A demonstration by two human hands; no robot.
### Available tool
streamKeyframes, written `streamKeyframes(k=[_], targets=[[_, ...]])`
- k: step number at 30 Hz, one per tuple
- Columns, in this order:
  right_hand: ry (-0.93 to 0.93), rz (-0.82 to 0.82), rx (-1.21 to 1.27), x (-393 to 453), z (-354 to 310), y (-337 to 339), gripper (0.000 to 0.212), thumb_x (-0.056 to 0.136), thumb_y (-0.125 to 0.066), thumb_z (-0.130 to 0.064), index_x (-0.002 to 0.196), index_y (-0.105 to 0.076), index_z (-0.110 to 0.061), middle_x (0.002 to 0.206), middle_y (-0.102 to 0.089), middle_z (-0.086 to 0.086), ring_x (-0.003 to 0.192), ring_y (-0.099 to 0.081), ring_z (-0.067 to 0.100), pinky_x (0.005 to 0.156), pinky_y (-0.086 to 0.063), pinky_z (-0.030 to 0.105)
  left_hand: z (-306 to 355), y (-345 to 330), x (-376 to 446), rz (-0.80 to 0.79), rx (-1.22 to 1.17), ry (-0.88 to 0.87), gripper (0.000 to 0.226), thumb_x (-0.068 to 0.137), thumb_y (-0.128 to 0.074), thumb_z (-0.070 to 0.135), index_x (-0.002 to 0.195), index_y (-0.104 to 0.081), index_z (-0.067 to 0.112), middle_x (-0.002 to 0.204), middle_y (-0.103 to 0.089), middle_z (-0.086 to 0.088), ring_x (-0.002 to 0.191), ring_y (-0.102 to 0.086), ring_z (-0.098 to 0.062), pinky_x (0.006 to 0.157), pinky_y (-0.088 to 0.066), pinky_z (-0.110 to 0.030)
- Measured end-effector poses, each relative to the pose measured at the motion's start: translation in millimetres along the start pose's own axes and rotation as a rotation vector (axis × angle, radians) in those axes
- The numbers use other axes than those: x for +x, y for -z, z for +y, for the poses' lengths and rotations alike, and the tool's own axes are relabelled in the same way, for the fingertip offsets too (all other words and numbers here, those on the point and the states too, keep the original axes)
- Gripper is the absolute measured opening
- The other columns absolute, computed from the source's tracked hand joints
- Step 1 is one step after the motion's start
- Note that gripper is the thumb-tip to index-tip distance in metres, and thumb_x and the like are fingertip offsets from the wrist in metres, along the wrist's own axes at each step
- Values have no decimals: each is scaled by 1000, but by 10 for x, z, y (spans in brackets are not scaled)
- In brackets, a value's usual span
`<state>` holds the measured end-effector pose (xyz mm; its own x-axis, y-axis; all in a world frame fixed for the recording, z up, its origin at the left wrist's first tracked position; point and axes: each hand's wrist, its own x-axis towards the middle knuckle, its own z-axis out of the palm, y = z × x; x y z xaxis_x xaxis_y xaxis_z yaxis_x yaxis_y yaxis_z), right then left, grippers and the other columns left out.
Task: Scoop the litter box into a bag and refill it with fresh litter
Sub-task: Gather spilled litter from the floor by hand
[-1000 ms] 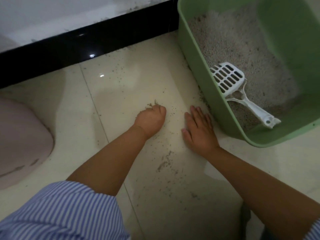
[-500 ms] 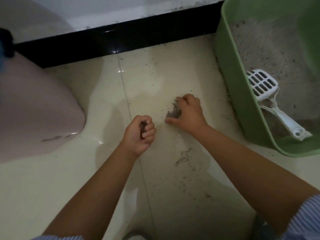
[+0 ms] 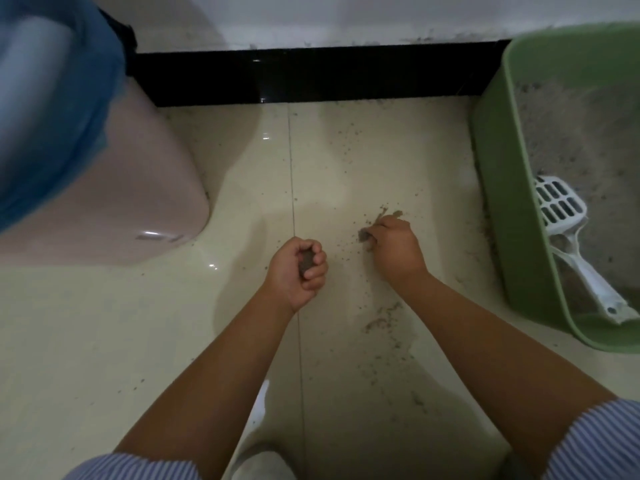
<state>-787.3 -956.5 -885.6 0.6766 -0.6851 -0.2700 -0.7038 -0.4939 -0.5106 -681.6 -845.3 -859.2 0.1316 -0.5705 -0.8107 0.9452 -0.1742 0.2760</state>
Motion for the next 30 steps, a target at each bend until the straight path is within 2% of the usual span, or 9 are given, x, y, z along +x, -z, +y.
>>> streamKeyframes(k=[6, 10, 14, 16, 18, 22, 25, 27, 30], targets=[[-137, -142, -151, 94, -84, 109, 32, 90, -41, 4, 112, -64, -2, 119, -59, 18, 108, -56, 27, 94, -42, 28, 40, -14, -79, 90, -26, -4, 32, 92, -24, 11, 62, -36, 10, 36, -41, 2, 22, -28, -5, 25, -15, -5], [-296, -164, -57, 142, -220, 219, 22, 89, -51, -3, 100, -67, 7, 104, -67, 20, 97, -62, 30, 85, -51, 29, 95, -32, -152, 139, -34, -20, 33, 92, -25, 12, 61, -36, 11, 34, -38, 3, 21, -27, -6, 25, -15, -5], [-445, -201, 87, 192, -274, 451, 19, 81, -62, -4, 95, -70, 6, 84, -68, 11, 76, -63, 20, 51, -41, 11, 197, -93, -259, 145, 7, -33, 32, 91, -26, 11, 61, -35, 11, 32, -38, 2, 20, -27, -5, 24, -15, -5], [-507, -176, 192, 257, -275, 601, 8, 80, -62, -1, 78, -69, 0, 63, -68, 1, 60, -62, 7, 58, -48, 16, 285, -156, -334, 132, 31, -46, 33, 91, -25, 11, 60, -35, 12, 32, -37, 2, 20, -27, -5, 24, -14, -5], [-572, -164, 333, 327, -354, 813, 25, 81, -60, 2, 59, -55, -9, 43, -59, -4, 37, -55, 1, 61, -51, 19, 385, -252, -424, 113, 42, -60, 34, 91, -26, 11, 59, -35, 12, 31, -36, 2, 20, -26, -4, 24, -13, -6], [-553, -196, 422, 328, -760, 1330, 25, 83, -57, 6, 62, -51, -4, 61, -52, 7, 56, -54, 12, 88, -50, 30, 623, -553, -688, 70, 96, -115, 32, 90, -31, 11, 59, -35, 13, 33, -35, 5, 21, -24, -4, 23, -14, -7], [-438, -211, 502, 297, -1248, 1716, 5, 81, -60, 10, 85, -58, 8, 68, -51, 10, 59, -55, 15, 65, -56, 21, 894, -852, -1048, 17, 164, -204, 33, 93, -33, 12, 60, -34, 14, 33, -32, 6, 20, -22, -3, 22, -13, -7], [-325, -229, 532, 309, -1636, 1933, 12, 78, -60, 14, 74, -56, 3, 68, -51, 11, 57, -54, 17, 42, -53, 16, 1136, -1018, -1350, -10, 212, -298, 36, 95, -32, 14, 59, -33, 15, 31, -30, 7, 19, -21, -1, 22, -10, -7], [-156, -260, 525, 316, -2304, 2159, 27, 76, -59, 17, 61, -48, -2, 66, -49, 10, 55, -53, 16, 37, -49, 16, 1547, -1093, -1830, 29, 284, -486, 36, 95, -30, 12, 59, -32, 15, 29, -28, 7, 19, -18, 0, 21, -8, -8]])
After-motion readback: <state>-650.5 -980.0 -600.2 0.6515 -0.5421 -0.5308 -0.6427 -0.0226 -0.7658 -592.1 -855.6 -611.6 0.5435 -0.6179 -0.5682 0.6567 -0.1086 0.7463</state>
